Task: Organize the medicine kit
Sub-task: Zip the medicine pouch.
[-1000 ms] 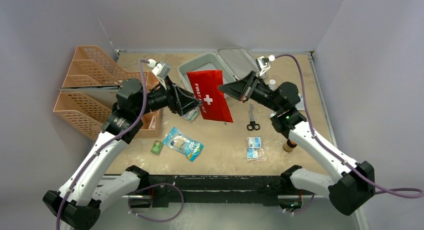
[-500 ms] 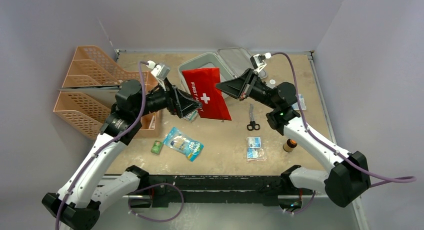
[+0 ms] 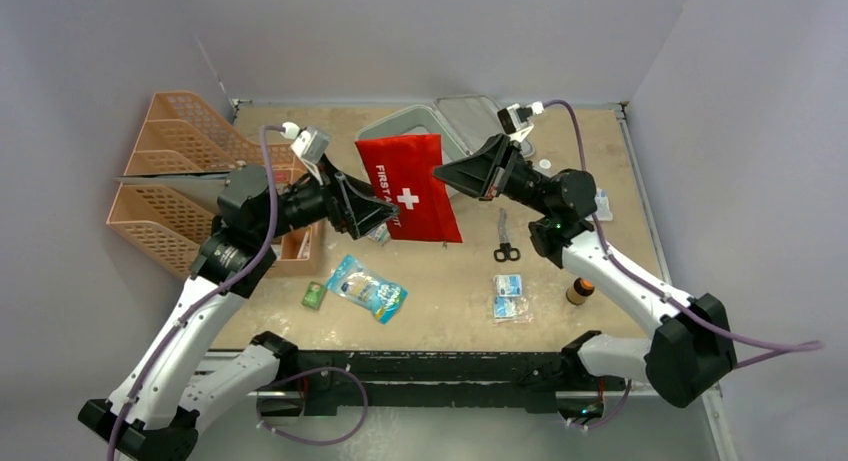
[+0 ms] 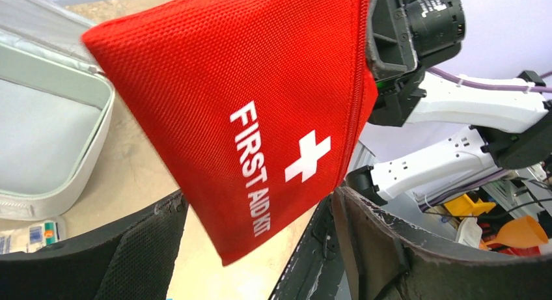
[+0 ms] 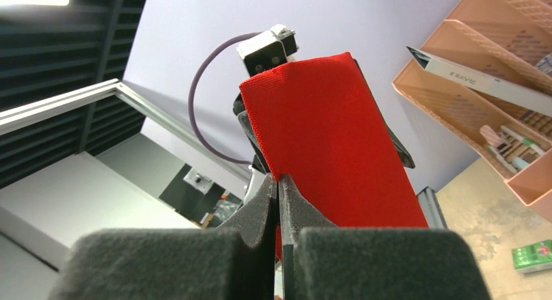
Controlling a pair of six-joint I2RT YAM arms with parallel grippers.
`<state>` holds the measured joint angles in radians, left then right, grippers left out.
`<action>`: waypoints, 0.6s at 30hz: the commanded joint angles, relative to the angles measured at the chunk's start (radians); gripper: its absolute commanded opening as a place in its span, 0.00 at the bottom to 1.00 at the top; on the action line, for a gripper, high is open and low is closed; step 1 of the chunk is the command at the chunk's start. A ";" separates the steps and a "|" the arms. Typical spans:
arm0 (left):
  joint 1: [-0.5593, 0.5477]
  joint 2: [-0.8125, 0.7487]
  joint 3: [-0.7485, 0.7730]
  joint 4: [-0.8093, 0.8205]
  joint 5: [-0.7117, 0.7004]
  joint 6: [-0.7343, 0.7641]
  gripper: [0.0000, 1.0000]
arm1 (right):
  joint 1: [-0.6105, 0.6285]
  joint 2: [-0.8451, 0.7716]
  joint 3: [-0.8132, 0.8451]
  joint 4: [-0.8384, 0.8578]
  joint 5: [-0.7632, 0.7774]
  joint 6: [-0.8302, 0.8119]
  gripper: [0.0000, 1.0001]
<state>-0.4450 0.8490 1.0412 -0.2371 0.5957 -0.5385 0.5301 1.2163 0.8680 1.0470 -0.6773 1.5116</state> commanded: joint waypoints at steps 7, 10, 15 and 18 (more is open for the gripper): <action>0.006 0.034 -0.023 0.160 0.090 -0.020 0.65 | 0.001 0.079 0.015 0.206 -0.036 0.113 0.00; 0.006 0.013 -0.025 0.143 0.057 -0.022 0.36 | -0.003 0.084 0.006 0.174 -0.033 0.091 0.00; 0.007 -0.042 -0.055 0.110 -0.034 -0.020 0.07 | -0.014 0.078 0.002 -0.010 -0.008 -0.043 0.00; 0.006 -0.039 -0.052 0.088 -0.043 -0.031 0.00 | -0.017 0.063 0.018 -0.154 0.020 -0.131 0.12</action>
<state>-0.4389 0.8246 0.9855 -0.1684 0.5919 -0.5579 0.5213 1.3064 0.8673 1.0695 -0.6941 1.5257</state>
